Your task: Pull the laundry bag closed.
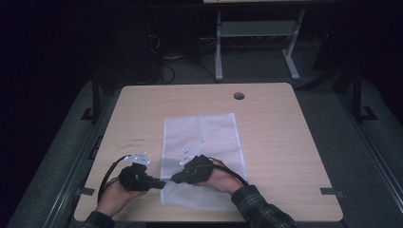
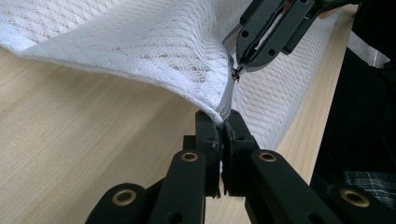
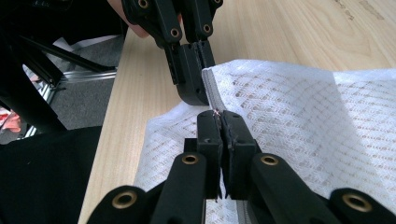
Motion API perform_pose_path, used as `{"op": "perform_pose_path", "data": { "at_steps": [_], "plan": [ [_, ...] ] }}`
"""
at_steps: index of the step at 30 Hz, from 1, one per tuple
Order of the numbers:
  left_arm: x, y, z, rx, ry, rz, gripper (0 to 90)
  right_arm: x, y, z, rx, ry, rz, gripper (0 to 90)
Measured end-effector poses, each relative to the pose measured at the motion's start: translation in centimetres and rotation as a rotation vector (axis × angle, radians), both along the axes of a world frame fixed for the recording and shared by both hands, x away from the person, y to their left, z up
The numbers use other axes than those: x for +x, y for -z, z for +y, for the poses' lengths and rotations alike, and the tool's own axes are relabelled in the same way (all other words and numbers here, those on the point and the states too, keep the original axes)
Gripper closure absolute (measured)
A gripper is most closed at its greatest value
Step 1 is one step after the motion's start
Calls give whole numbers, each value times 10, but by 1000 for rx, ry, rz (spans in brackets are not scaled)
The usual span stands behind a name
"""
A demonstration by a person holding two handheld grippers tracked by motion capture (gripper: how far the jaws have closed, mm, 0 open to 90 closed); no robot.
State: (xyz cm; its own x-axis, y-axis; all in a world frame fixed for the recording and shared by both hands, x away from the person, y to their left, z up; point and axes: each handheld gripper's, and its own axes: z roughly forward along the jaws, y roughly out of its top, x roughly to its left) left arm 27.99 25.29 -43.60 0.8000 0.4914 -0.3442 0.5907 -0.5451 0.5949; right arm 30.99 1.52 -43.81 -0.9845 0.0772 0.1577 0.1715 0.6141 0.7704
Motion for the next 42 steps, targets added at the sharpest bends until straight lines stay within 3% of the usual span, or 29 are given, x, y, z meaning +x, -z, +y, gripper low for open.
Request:
{"op": "perform_pose_path", "data": {
  "at_steps": [42],
  "plan": [
    [-1, -2, 6, 17, -22, -8, 871, 0, 3, -28, -40, 34, -2, 868]
  ]
}}
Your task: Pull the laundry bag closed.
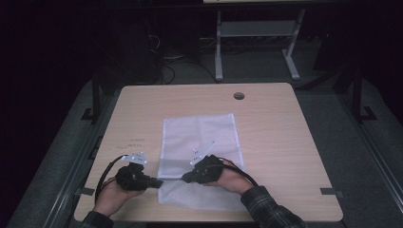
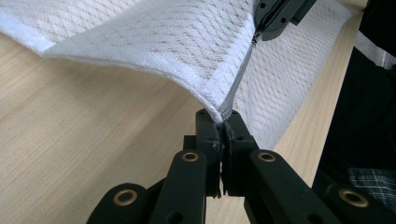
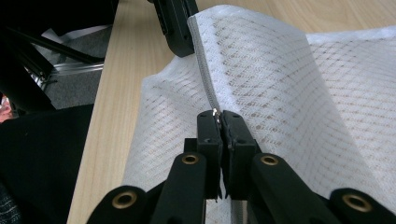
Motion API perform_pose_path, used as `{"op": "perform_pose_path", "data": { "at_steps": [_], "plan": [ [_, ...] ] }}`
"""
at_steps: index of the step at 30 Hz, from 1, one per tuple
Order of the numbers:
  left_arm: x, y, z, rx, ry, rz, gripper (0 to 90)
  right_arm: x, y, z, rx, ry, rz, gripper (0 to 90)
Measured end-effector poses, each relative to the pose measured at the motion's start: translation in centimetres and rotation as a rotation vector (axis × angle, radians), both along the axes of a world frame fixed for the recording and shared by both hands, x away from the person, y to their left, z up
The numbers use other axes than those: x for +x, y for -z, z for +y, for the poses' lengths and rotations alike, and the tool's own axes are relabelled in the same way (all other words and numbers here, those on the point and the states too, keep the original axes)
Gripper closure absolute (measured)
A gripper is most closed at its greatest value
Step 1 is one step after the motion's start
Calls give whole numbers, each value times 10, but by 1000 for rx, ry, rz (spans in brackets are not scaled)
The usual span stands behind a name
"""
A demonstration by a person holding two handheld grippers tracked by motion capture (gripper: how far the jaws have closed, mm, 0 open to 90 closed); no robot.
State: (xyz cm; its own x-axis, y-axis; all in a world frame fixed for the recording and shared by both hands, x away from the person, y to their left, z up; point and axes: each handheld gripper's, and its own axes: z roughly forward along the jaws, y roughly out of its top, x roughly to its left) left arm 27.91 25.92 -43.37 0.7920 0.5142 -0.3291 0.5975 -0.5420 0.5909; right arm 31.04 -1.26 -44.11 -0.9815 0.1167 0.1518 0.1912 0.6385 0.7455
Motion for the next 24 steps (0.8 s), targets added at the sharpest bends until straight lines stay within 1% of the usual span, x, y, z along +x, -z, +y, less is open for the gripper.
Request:
{"op": "perform_pose_path", "data": {
  "at_steps": [5, 9, 11, 13, 14, 16, 19, 20, 21, 24],
  "plan": [
    [0, 0, 0, 8, 2, -3, 872, 0, 0, -2, -7, -2, -3, 869],
    [0, -1, 3, 4, -1, -2, 872, 0, 1, -7, -9, 9, 2, 868],
    [0, -1, 2, 4, -2, -3, 872, 1, 1, -9, -12, 7, -3, 869],
    [0, -1, 2, 11, -1, -7, 872, 0, 1, -11, -12, 11, 0, 869],
    [0, -1, 2, 3, -1, -5, 872, 0, 1, -11, -16, 13, 0, 868],
    [0, -1, 1, 6, 1, -2, 872, -1, 1, -14, -9, 11, 5, 869],
    [0, -1, 0, 4, 3, -1, 872, -1, 0, -14, -12, 11, 7, 869],
    [-1, -2, 0, 10, 1, -4, 872, -1, 0, -15, -12, 11, 8, 869],
    [0, -2, 1, 17, -4, -8, 872, -1, 1, -16, -24, 7, -2, 869],
    [0, -2, 5, 9, -15, -7, 872, -1, 1, -20, -23, 17, 5, 869]
  ]
}}
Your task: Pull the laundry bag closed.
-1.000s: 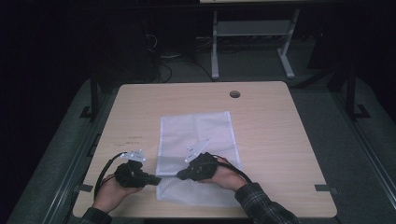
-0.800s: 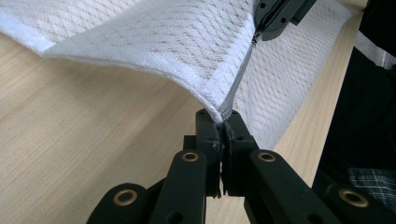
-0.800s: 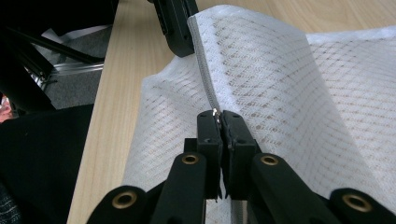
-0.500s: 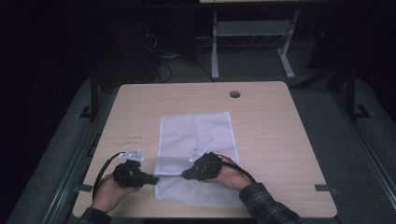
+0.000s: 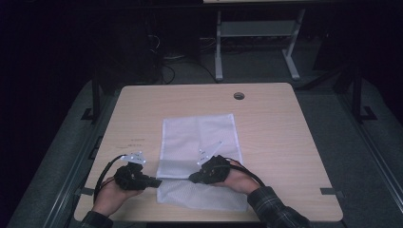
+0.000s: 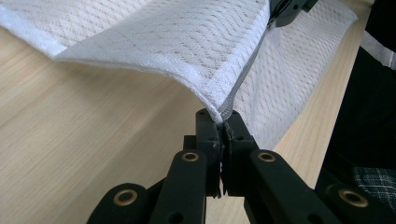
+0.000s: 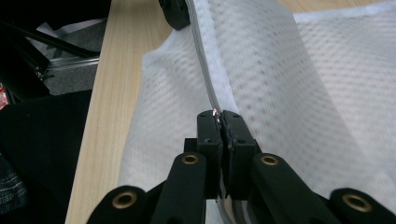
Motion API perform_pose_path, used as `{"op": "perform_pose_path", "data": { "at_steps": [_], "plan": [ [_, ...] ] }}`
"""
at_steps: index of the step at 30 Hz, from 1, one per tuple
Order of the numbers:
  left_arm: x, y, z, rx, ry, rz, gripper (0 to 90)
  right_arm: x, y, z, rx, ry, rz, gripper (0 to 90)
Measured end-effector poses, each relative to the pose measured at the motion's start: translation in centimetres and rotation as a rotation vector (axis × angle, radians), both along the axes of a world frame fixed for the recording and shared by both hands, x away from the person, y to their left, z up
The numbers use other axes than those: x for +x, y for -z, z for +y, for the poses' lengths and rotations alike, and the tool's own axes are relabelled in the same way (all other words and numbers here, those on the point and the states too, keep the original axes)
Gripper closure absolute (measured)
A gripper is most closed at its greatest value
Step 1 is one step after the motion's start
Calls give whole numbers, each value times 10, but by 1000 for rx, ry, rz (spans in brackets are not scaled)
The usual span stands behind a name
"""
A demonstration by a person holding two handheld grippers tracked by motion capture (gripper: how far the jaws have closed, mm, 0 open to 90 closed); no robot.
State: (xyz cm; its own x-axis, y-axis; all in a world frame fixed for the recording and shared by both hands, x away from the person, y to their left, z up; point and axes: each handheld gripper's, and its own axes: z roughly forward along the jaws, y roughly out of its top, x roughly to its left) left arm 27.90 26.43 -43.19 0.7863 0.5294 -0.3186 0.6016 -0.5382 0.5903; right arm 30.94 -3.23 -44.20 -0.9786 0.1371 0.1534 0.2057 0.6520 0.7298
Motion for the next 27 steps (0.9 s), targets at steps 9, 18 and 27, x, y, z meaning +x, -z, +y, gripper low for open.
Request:
{"op": "perform_pose_path", "data": {
  "at_steps": [9, 18, 27],
  "plan": [
    [0, 0, -2, -2, 7, 3, 872, -2, -1, -8, 4, 7, -1, 869],
    [0, 0, 1, 1, 1, 2, 873, -2, 0, -15, 2, 18, 2, 868],
    [0, -1, 2, 11, -8, 0, 873, -4, 0, -23, -4, 30, 2, 868]
  ]
}}
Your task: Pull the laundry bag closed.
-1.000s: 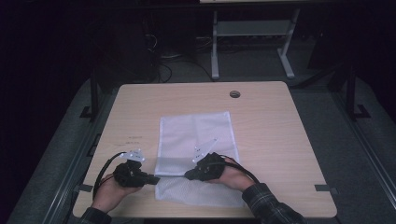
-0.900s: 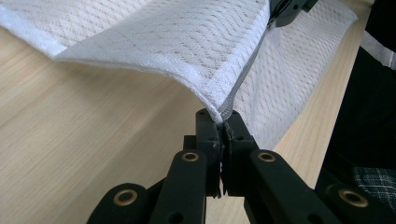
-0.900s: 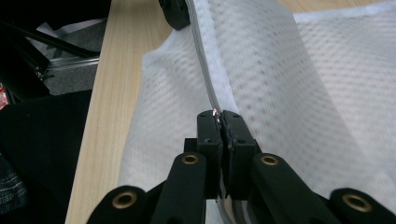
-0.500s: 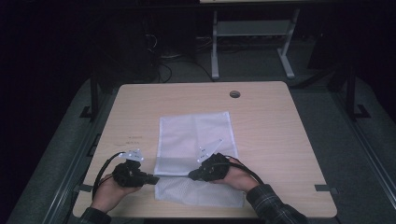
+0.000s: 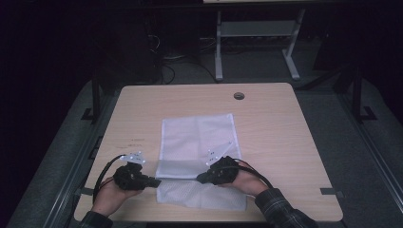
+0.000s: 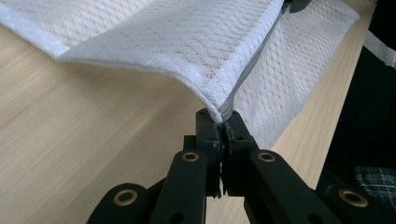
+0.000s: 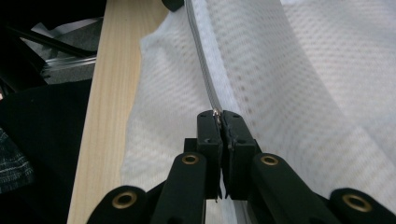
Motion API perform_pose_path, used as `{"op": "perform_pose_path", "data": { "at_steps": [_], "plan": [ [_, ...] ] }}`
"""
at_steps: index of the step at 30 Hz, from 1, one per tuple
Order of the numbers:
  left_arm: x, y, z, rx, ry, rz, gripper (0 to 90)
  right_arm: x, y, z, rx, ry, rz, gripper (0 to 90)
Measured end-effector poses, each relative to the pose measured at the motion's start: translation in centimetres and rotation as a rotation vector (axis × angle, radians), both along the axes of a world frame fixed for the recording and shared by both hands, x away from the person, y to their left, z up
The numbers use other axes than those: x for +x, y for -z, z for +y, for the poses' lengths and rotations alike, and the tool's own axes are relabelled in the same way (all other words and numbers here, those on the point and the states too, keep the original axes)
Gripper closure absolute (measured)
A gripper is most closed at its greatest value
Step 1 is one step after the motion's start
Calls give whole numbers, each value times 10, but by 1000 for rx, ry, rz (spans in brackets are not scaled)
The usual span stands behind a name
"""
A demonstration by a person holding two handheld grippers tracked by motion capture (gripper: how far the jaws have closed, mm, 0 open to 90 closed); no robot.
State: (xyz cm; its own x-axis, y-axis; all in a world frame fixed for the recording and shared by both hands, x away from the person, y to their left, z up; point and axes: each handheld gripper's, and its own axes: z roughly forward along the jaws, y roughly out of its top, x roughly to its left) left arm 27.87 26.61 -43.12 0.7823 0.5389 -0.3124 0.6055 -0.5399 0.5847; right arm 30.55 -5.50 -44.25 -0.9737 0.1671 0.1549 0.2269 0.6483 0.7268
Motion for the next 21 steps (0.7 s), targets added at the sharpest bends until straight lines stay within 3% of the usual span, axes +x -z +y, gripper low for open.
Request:
{"op": "perform_pose_path", "data": {
  "at_steps": [21],
  "plan": [
    [0, 0, 3, -2, -7, 1, 873, -1, 2, -26, -16, 38, 6, 869]
  ]
}}
